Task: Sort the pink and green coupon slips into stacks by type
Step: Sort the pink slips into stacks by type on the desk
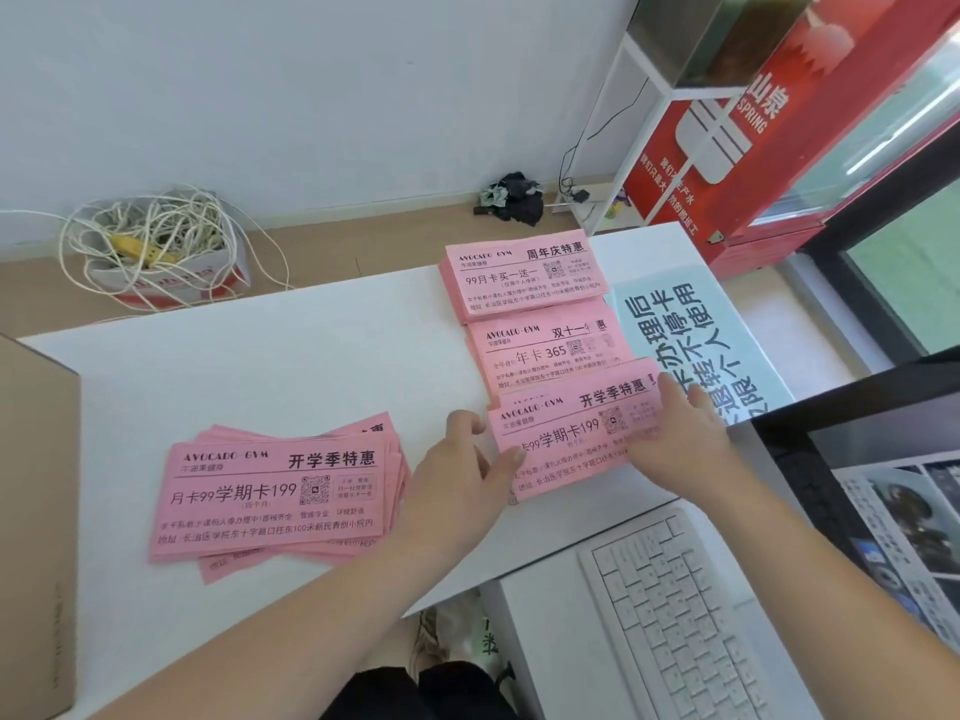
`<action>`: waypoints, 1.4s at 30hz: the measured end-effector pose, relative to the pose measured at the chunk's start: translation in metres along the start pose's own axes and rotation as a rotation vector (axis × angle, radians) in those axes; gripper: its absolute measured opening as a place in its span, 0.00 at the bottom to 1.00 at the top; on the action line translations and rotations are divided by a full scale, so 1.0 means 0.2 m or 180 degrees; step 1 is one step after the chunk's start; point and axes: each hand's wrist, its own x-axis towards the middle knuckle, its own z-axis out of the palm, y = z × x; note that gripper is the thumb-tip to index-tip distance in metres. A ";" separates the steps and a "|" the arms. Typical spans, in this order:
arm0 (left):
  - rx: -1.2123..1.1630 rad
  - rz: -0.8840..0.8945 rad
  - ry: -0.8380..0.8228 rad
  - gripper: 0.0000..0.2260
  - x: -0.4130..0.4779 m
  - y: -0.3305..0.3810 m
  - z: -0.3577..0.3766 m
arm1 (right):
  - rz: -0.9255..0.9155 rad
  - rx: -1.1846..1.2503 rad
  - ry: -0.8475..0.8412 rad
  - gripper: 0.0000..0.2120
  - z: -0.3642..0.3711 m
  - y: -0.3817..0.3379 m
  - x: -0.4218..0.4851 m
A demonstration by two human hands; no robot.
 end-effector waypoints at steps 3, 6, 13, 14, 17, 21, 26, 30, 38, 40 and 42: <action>0.0921 0.0475 -0.0366 0.37 0.01 0.01 -0.02 | -0.0012 -0.0122 -0.0734 0.64 -0.07 0.00 0.00; 0.1415 0.0591 -0.0557 0.48 0.02 0.04 0.03 | -0.0087 -0.0629 -0.1069 0.73 -0.08 -0.01 0.01; 0.1880 0.0643 -0.0517 0.42 0.05 0.09 0.12 | -0.0289 -0.0264 -0.0742 0.69 -0.10 -0.03 0.07; 0.1900 0.0633 -0.0520 0.41 0.07 0.10 0.12 | -0.0282 -0.0236 -0.0720 0.68 -0.11 -0.03 0.08; 0.2037 0.0741 -0.0520 0.37 0.08 0.11 0.11 | -0.0326 -0.0257 -0.0702 0.65 -0.12 -0.04 0.08; 0.2317 0.0832 -0.0625 0.36 0.10 0.13 0.11 | -0.0400 -0.0398 -0.0598 0.64 -0.11 -0.02 0.08; 0.2255 0.0820 -0.0358 0.49 0.09 0.13 0.04 | -0.0482 -0.1021 -0.0500 0.74 -0.11 -0.07 0.09; 0.2216 0.1250 -0.0322 0.56 0.15 0.10 0.03 | -0.1672 -0.1621 -0.0361 0.73 -0.06 -0.17 0.10; 0.1847 0.1312 -0.0390 0.57 0.21 0.05 0.09 | -0.1799 -0.1965 -0.0589 0.72 -0.06 -0.23 0.12; 0.1608 0.1214 -0.0515 0.58 0.18 0.05 0.05 | -0.1662 -0.2083 -0.0715 0.76 -0.06 -0.27 0.09; 0.1238 0.1196 -0.0504 0.53 0.09 0.04 -0.04 | -0.1608 -0.2152 -0.0803 0.76 -0.07 -0.36 0.04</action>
